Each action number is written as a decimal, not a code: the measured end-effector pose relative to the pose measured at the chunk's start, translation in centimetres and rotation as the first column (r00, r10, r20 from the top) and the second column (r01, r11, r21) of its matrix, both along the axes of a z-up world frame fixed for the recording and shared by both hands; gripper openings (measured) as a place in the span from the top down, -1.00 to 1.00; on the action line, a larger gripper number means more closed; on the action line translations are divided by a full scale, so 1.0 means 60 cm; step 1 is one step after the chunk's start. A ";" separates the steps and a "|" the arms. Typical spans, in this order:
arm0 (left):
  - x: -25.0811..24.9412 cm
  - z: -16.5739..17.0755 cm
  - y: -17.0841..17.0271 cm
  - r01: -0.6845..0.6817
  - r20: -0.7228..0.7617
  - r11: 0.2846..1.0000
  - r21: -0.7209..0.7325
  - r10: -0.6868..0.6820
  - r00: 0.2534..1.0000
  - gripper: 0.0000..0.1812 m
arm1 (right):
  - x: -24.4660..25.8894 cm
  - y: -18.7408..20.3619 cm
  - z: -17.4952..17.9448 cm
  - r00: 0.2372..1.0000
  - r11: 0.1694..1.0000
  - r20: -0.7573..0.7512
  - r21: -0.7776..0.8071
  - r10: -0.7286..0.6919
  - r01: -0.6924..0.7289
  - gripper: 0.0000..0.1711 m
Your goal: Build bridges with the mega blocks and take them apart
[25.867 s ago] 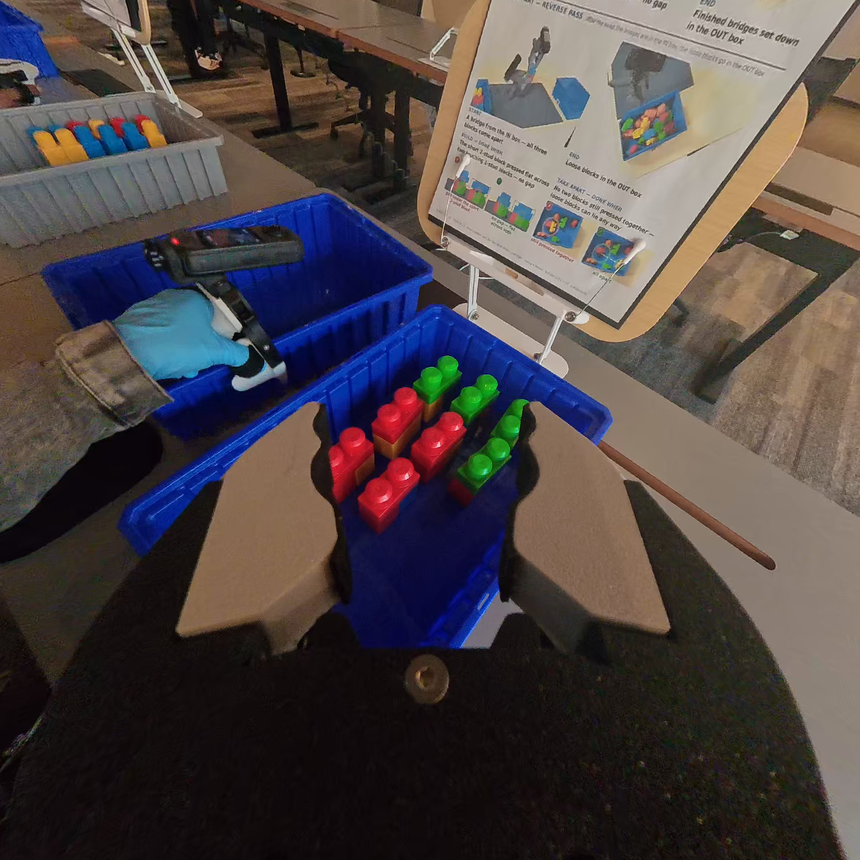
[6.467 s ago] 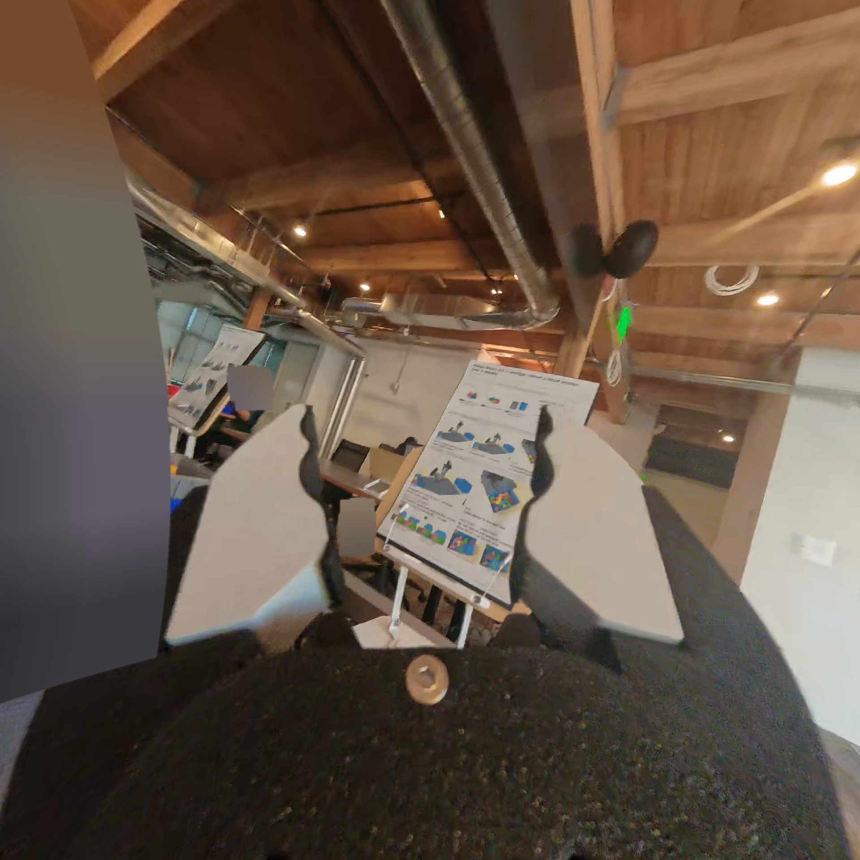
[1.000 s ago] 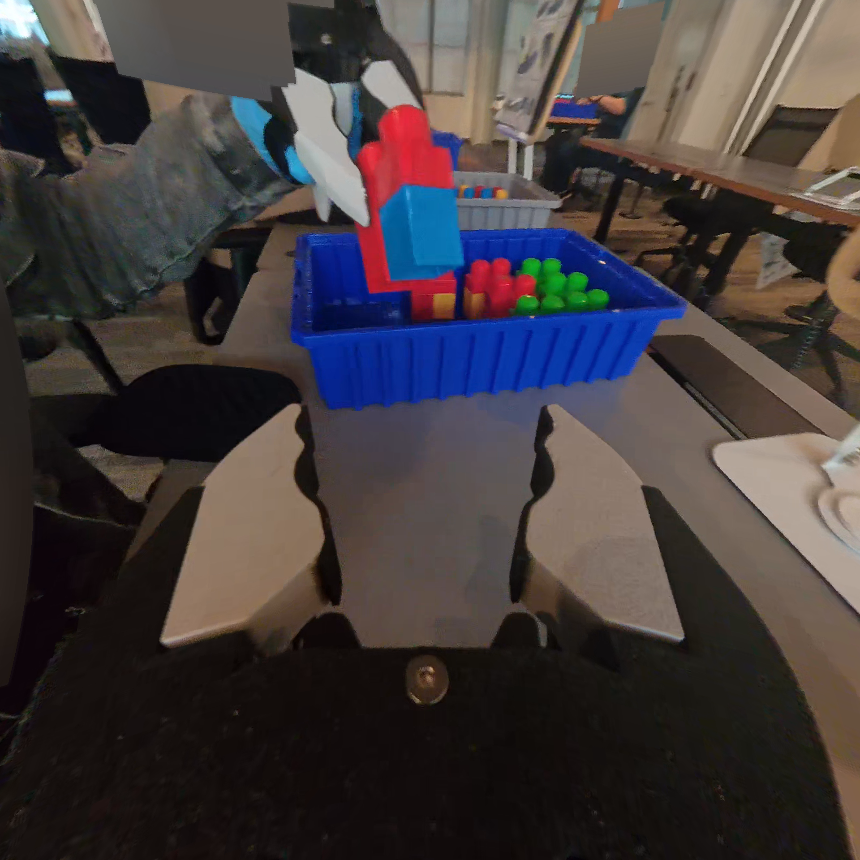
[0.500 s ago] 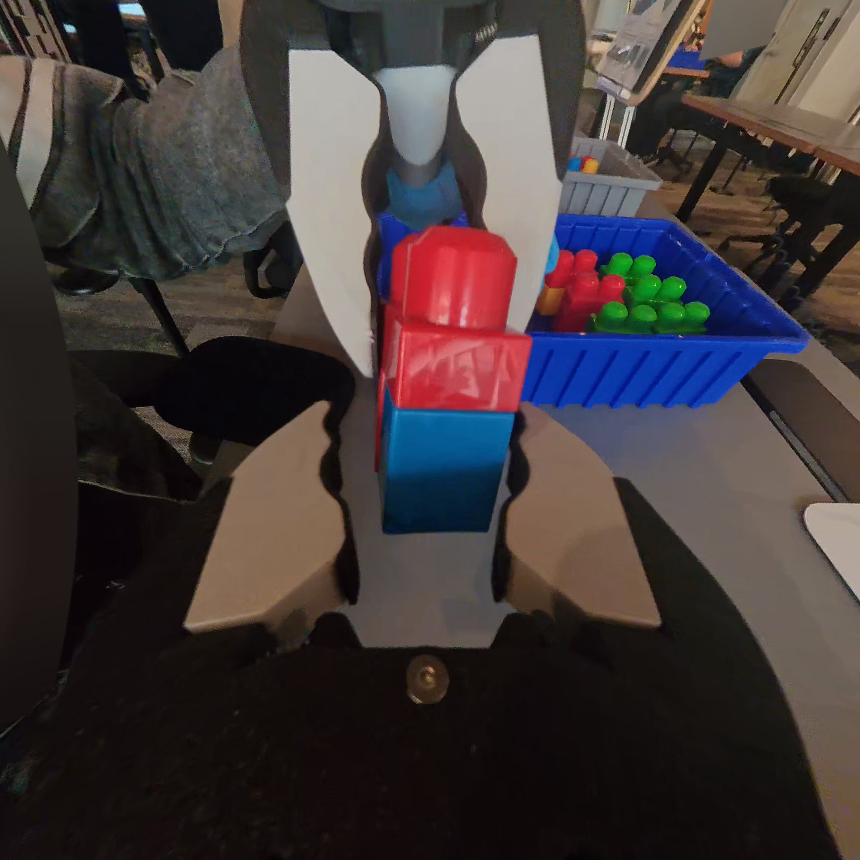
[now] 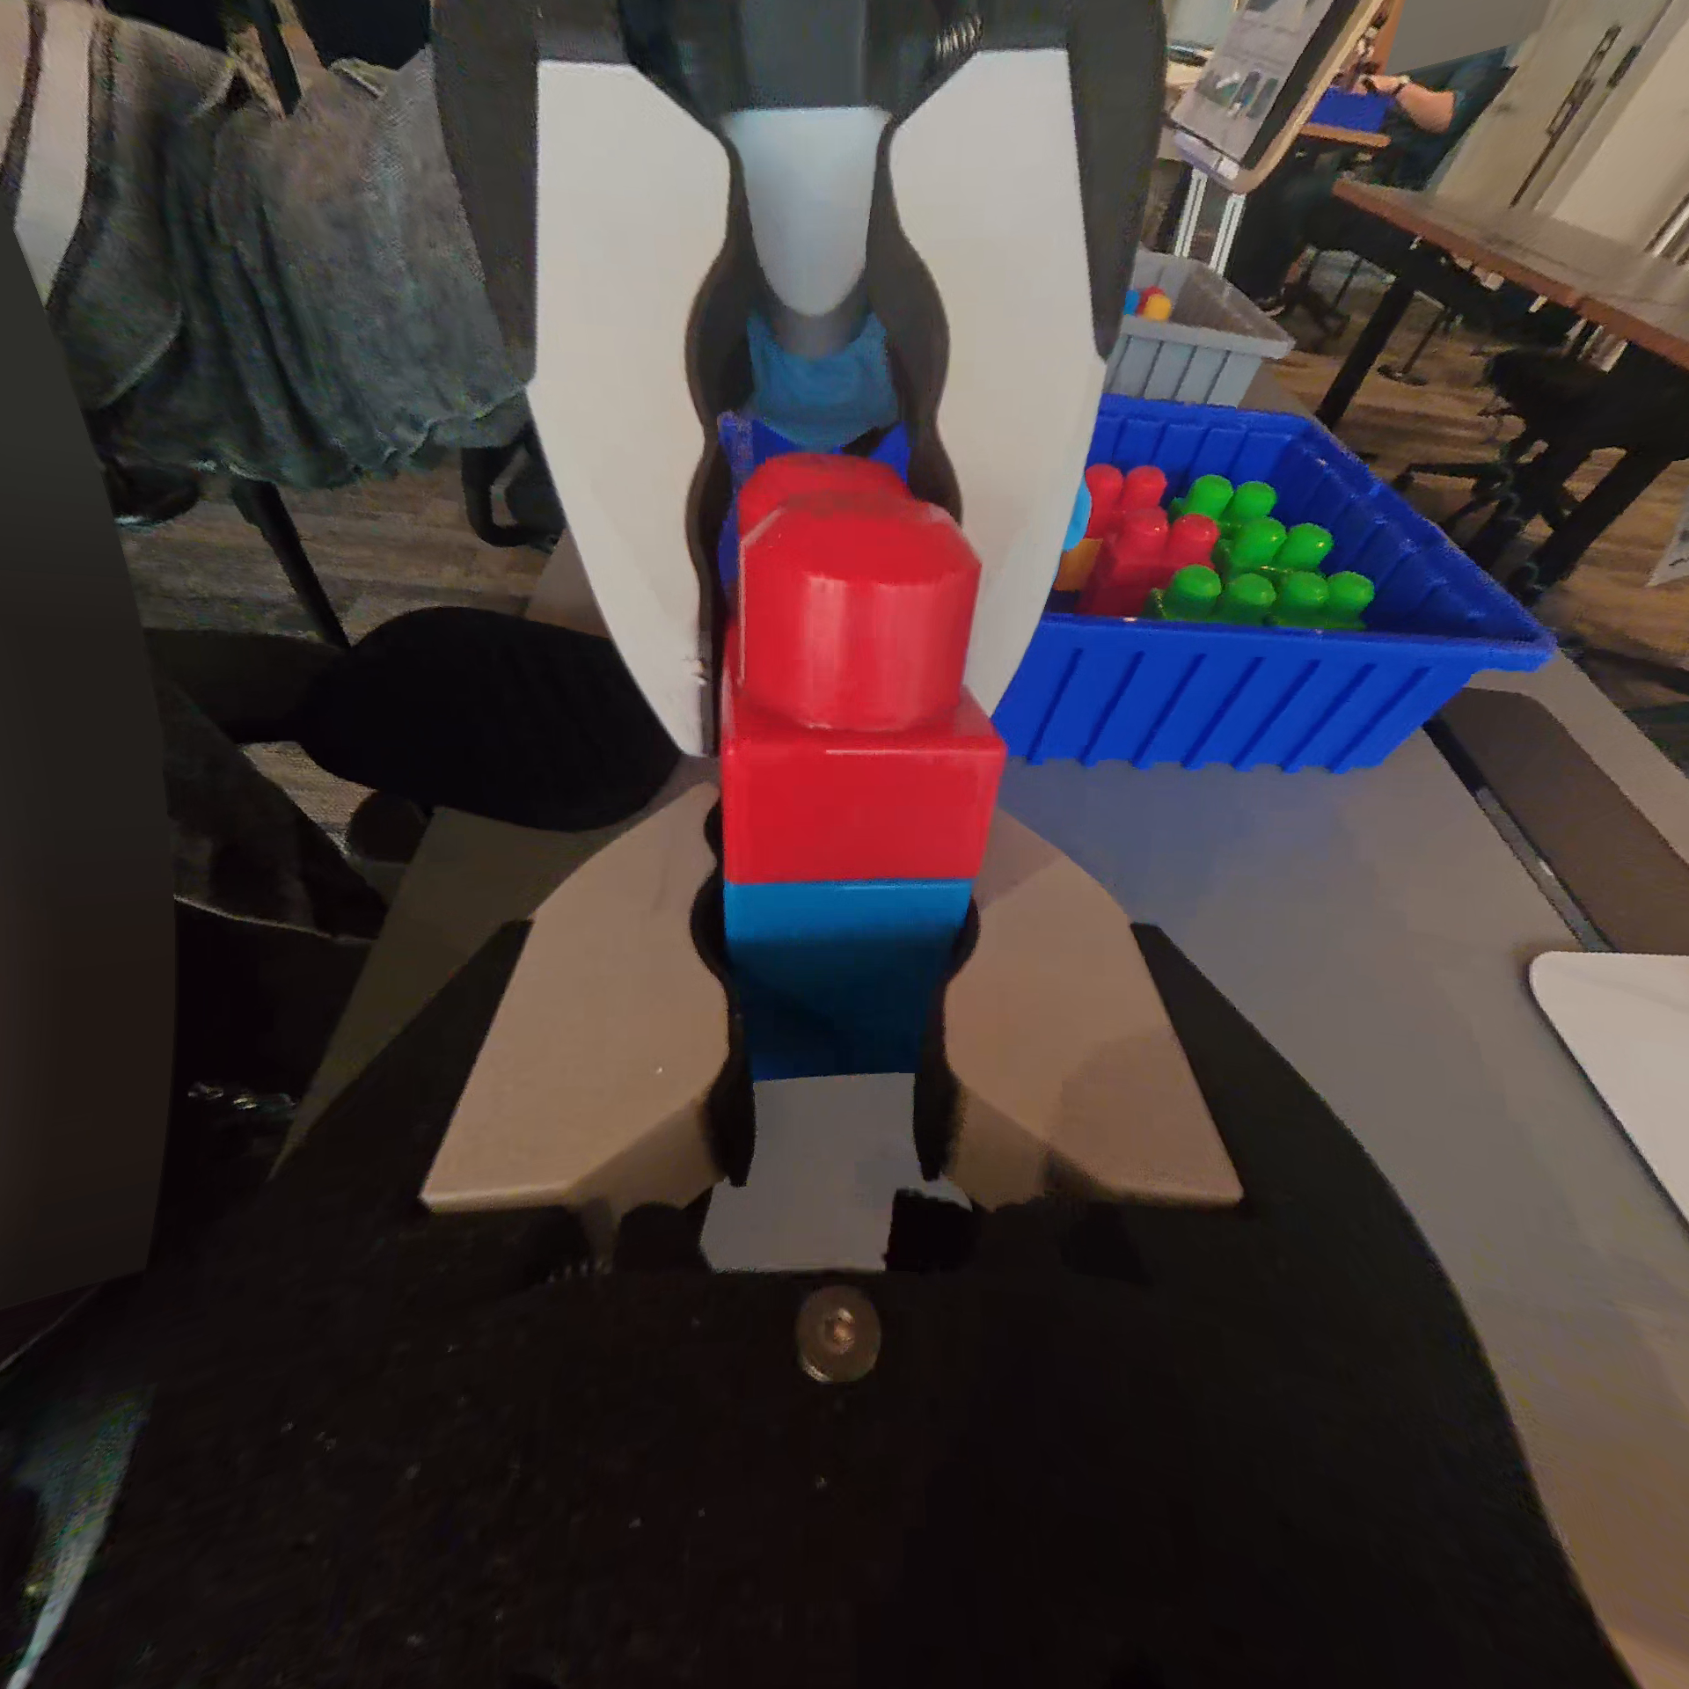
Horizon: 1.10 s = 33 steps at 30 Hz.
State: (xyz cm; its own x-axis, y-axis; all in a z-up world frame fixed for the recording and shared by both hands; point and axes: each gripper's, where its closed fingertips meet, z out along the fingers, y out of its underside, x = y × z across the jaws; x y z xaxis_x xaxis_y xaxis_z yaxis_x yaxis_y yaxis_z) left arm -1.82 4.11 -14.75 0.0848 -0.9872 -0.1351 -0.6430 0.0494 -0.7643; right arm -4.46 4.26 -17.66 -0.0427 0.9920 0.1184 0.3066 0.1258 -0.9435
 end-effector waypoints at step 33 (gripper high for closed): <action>-0.084 0.059 0.039 -0.167 0.211 0.986 0.010 0.161 0.964 0.62 | 0.074 0.053 -0.061 0.952 0.984 0.247 0.049 -0.181 0.174 0.56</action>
State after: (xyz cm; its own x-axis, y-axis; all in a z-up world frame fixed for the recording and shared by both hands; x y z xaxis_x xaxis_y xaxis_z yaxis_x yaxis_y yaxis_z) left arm -6.83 6.48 -11.23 0.2744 -0.9536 -0.1242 -0.4708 -0.0206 -0.8820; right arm -0.04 7.46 -21.33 0.1022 0.9830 0.1522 0.5512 0.0714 -0.8313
